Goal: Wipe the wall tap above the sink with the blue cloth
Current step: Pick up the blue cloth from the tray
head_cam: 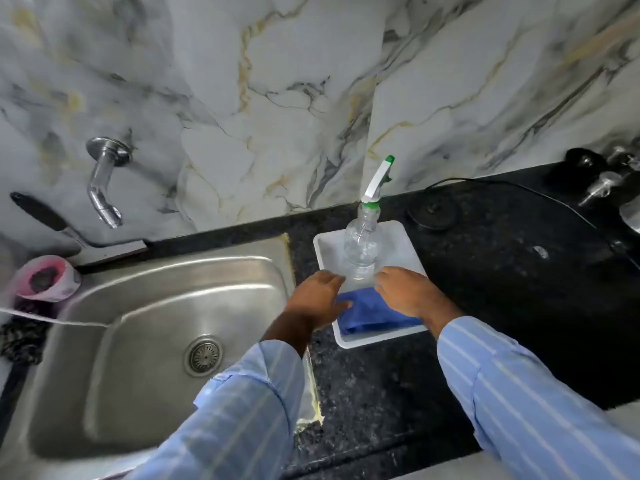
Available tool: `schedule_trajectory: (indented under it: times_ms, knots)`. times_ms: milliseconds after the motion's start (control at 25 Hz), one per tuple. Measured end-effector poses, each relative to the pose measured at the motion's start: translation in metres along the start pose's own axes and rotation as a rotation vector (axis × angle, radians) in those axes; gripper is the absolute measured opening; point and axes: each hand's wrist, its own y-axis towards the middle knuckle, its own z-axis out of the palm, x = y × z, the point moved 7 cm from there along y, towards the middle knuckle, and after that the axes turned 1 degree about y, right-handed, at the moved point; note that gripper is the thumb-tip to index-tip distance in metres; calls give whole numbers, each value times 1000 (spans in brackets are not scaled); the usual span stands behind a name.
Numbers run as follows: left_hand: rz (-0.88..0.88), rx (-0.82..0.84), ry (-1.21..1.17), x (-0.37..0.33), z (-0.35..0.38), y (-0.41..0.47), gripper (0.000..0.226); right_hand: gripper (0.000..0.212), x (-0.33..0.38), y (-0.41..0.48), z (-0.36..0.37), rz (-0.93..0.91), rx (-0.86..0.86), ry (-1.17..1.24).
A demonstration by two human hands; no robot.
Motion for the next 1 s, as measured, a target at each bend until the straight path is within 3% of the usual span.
schedule_trajectory:
  times_ms: [200,440,520,760,1000]
  knots:
    - [-13,135,394,-17,53,38,47,42,-44,18,58,123,179,-2]
    - [-96,119,490,-22,64,50,39,41,-51,30,57,106,96,-100]
    - [-96,98,414,-25,58,49,33,37,-51,27,52,106,126,-119]
    - [-165,85,-149,-23,14,34,24,23,-43,14,15,86,243,-28]
    - [-188,-105,-225,0,-78,-8,27,20,1,-2,-73,-110,90,95]
